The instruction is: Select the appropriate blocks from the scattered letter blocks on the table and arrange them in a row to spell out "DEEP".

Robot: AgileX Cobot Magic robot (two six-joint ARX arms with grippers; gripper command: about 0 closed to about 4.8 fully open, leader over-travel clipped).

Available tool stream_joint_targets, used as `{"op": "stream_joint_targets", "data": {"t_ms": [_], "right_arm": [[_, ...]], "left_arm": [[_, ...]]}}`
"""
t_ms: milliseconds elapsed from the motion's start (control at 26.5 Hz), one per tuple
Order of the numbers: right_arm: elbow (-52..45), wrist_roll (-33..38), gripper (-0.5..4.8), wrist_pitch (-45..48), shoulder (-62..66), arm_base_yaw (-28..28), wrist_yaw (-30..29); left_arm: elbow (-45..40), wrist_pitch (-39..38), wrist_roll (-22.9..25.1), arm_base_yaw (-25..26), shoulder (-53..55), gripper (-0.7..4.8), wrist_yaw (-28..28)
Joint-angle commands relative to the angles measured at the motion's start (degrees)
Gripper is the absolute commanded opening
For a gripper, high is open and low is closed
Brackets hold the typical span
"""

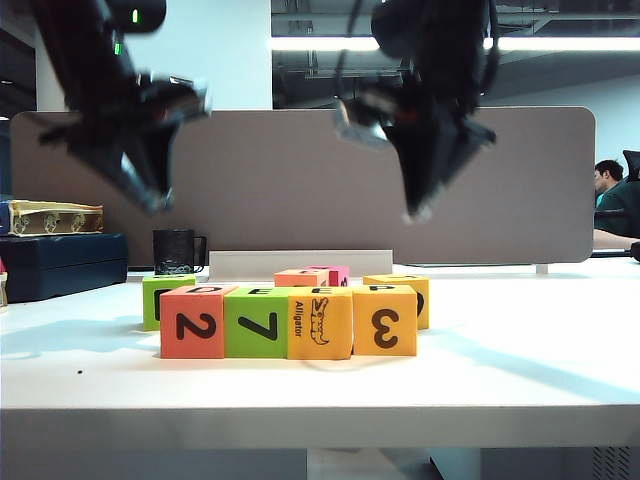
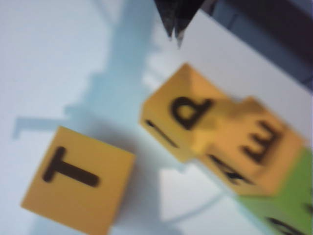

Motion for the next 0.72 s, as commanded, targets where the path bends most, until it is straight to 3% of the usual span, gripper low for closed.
{"op": "stream_joint_targets", "data": {"t_ms": [38, 302, 718], "right_arm": [[4.9, 0.07, -0.01, -3.52, -0.28, 0.96, -3.19], [12.61, 2.38, -0.01, -4.04, -2.58, 2.58, -4.79], [12.92, 4.79, 0.0, -4.07, -8.44, 3.45, -6.97]], "left_arm": [[3.17, -3.72, 1.97, -1.11, -1.68, 0.79, 0.57], [6.91, -8.07, 3.23, -2.73, -7.15, 0.79, 0.44], [6.84, -14.51, 3.87, -4.68, -13.27, 0.8, 1.01]]}}
